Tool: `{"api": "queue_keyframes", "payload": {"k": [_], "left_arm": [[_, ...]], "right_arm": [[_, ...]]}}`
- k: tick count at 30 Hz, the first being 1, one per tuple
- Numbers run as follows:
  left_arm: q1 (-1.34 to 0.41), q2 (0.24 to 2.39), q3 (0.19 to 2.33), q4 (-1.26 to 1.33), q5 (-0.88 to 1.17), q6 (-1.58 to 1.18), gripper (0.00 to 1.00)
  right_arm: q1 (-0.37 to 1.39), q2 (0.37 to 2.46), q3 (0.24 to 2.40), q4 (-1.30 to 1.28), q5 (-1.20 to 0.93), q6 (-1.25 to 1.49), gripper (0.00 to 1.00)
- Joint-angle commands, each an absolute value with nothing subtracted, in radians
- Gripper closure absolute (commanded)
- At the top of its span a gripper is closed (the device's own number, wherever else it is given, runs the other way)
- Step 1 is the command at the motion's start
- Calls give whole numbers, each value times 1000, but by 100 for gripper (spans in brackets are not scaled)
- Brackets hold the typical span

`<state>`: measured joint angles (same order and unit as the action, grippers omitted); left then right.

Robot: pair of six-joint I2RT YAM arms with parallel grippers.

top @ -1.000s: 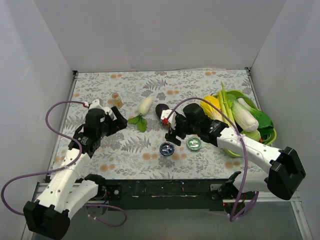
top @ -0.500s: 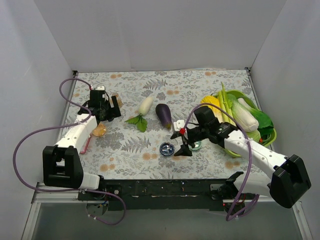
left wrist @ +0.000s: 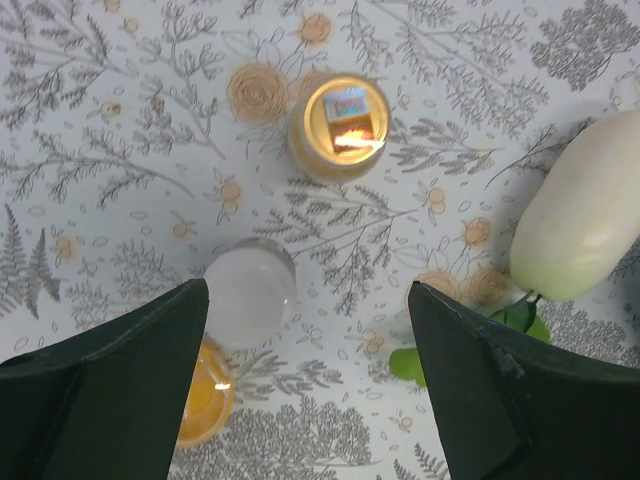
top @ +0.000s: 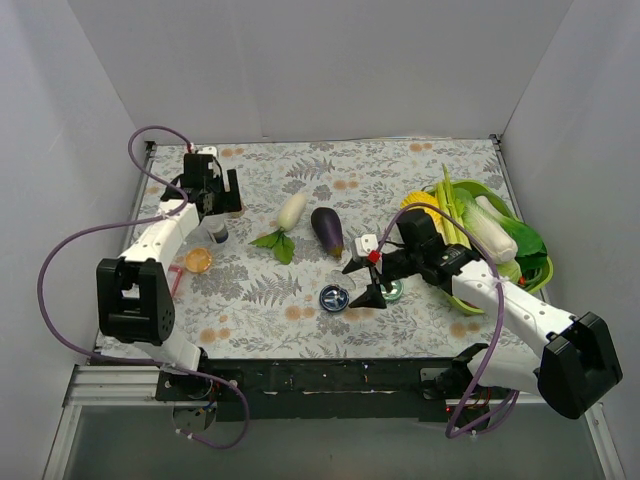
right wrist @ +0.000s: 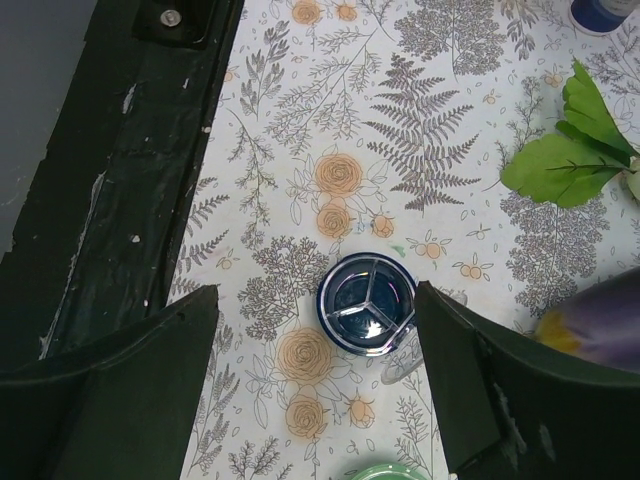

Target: Sort the pills into containers

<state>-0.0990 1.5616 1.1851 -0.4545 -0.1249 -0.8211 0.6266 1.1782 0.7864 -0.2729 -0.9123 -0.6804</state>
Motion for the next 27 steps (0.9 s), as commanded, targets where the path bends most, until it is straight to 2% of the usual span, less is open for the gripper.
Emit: {"api": "queue_keyframes", "payload": {"k": [1,6,10,14,16,27], "left_arm": [[-94,1650,1281,-411,-60,-759,19],[-94,1784,1411,-403,-61,-772,25],[-94,1882,1486,-417,-81,-772,36],[-94,1911,1511,-433,-101,-779,38],[-94,1913,1514,-433,-103,-779,43],[-97,1882,1520,-430,-95,-765,42]], "right_arm": [[611,1157,767,-235,-968,-666,14],[600,1149,747,-236,-983,-667,14],[592,1143,733,-225,-988,-667,13],[586,1146,732,-224,-994,-664,13],[583,1152,733,-225,-996,-663,13],[583,1186,742,-229,-1015,-652,14]]}}
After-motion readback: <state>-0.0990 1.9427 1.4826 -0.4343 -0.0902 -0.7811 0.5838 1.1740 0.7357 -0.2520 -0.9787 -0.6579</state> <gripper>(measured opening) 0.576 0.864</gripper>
